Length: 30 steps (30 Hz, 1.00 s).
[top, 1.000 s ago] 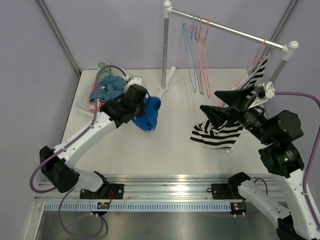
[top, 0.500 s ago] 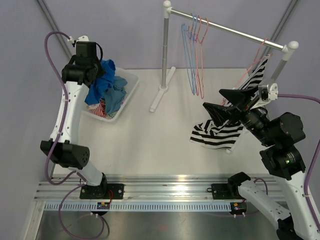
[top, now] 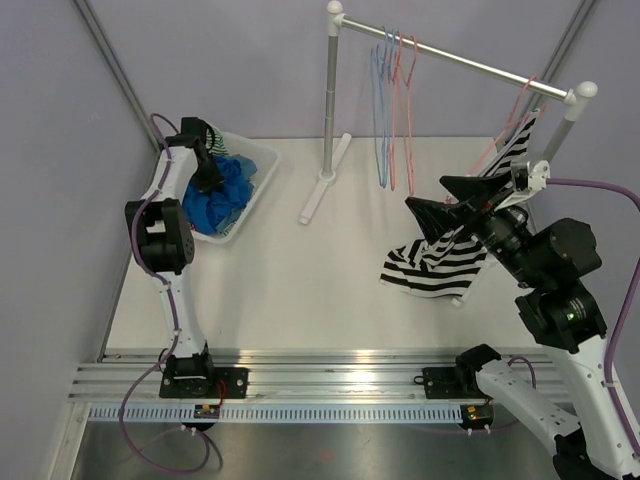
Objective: Remove the tank top from the hanger
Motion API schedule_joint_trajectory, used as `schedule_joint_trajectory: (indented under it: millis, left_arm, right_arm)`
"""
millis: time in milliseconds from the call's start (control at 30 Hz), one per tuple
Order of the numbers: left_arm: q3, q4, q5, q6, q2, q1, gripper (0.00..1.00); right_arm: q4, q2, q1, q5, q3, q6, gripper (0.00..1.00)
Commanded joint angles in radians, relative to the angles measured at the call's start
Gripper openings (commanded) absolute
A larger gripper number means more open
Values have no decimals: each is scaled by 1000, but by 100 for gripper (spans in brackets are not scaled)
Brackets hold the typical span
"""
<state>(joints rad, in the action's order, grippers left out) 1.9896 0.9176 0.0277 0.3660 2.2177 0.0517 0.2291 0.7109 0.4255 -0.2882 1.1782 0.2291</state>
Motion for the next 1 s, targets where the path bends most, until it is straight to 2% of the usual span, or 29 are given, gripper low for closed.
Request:
schedule_joint_trajectory:
  millis: [0, 100, 133, 233, 267, 333, 367, 400, 533, 600, 700, 733, 867, 900, 967]
  left_arm:
    - [-28, -17, -55, -10, -18, -16, 11]
    - [-55, -46, -52, -6, -99, -19, 25]
    - [-55, -51, -55, -6, -145, -19, 35]
    - [-77, -83, -106, -9, -226, -16, 55]
    - [-87, -97, -123, -6, -292, -15, 70]
    - [-112, -125, -155, 5, -351, -13, 83]
    - [-117, -129, -182, 11, -396, -12, 95]
    - [-115, -129, -192, 19, -421, -12, 99]
    - [-118, -123, -219, 34, -548, -12, 99]
    - [-126, -114, -216, 37, -636, -12, 99]
    - [-164, -94, -222, 28, -737, -16, 99]
    - [-193, -97, -221, 25, -830, -24, 99]
    - [-496, -198, -213, 19, -1116, -41, 99]
    - [-619, -238, -219, 21, -1165, -39, 99]
    - [-719, -275, -287, 13, -1272, -44, 99]
  right_arm:
    - [64, 38, 4, 182, 49, 13, 100]
    - [113, 48, 4, 357, 84, 47, 99]
    - [122, 48, 2, 386, 98, 58, 100]
    - [162, 73, 4, 490, 144, 79, 100]
    - [174, 84, 2, 541, 156, 78, 100]
    - [219, 104, 4, 598, 198, 73, 99]
    - [234, 131, 4, 659, 211, 69, 100]
    - [246, 143, 2, 681, 225, 56, 99]
    - [283, 200, 2, 718, 281, 50, 99]
    - [254, 213, 4, 817, 265, 42, 100]
    - [315, 275, 4, 963, 314, 44, 99]
    - [347, 291, 4, 977, 339, 49, 100]
    - [365, 357, 4, 1046, 363, 56, 99]
    - [359, 361, 4, 1052, 362, 32, 100]
    - [325, 380, 4, 1093, 353, 26, 99]
